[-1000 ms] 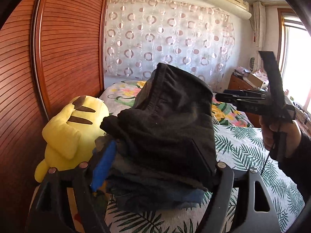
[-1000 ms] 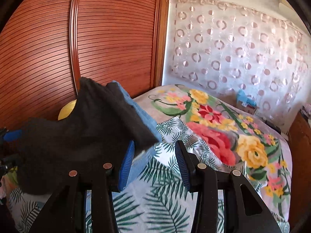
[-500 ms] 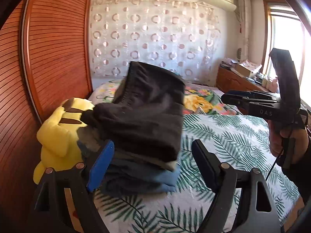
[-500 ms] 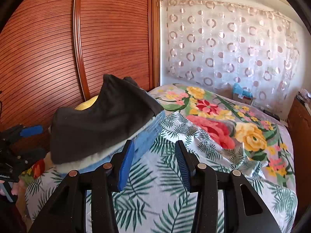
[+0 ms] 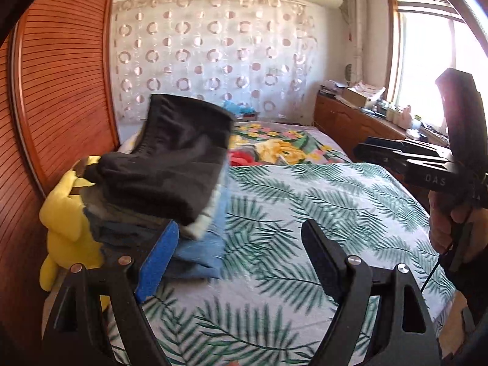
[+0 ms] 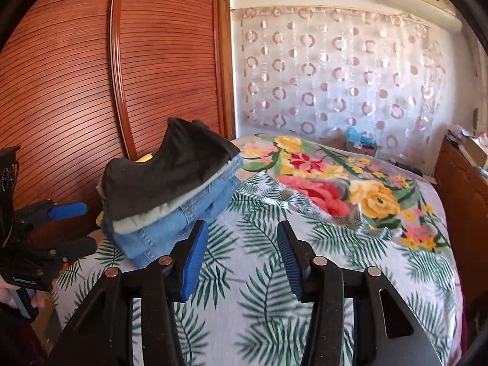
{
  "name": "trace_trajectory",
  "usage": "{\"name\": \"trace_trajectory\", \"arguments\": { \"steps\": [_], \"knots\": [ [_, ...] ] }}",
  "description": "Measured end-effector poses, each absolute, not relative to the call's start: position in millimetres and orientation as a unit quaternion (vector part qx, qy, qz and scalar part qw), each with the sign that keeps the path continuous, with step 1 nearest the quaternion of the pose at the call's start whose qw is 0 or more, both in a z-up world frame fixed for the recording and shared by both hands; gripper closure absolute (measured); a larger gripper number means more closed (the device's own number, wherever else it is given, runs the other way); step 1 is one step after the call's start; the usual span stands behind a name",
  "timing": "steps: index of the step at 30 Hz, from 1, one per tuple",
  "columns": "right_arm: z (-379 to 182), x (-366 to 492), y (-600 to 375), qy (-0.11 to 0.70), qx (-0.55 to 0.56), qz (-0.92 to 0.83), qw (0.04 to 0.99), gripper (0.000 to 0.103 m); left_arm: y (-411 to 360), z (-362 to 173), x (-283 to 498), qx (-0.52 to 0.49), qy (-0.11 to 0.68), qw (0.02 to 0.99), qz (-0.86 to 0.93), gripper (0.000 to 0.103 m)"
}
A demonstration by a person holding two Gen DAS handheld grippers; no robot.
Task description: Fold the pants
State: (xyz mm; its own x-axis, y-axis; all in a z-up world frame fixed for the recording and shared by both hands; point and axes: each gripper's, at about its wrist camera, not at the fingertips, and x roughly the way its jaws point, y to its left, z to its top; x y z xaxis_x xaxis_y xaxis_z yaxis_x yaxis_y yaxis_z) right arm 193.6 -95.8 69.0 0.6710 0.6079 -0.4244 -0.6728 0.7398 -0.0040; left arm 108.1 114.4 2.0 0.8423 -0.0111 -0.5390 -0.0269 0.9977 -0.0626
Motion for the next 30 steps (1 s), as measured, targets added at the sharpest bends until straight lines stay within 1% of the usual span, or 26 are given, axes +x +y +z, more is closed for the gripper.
{"name": "trace_trajectory", "arguments": {
  "steps": [5, 10, 13, 21, 25, 30],
  "knots": [
    [67, 169, -115, 0.2, -0.073, 0.334, 0.918, 0.046, 93, 4, 104, -0.024, 0.279, 0.96, -0.008, 0.02],
    [64, 143, -132, 0.196, -0.064, 0.317, 0.926, 0.036, 71, 7, 97, -0.014, 0.275, 0.961, -0.021, 0.02],
    [60, 126, -143, 0.197, -0.051, 0.307, 0.93, 0.033, 61, 7, 95, -0.013, 0.278, 0.96, -0.024, 0.02],
    [51, 94, -165, 0.196, -0.03, 0.283, 0.938, 0.03, 39, 6, 85, -0.014, 0.284, 0.959, -0.025, 0.02],
    [44, 77, -176, 0.203, -0.01, 0.259, 0.944, 0.026, 32, 3, 79, -0.024, 0.289, 0.957, -0.033, 0.02],
    [36, 62, -185, 0.214, -0.001, 0.231, 0.949, 0.024, 24, 1, 71, -0.023, 0.292, 0.956, -0.026, 0.02]
  ]
}}
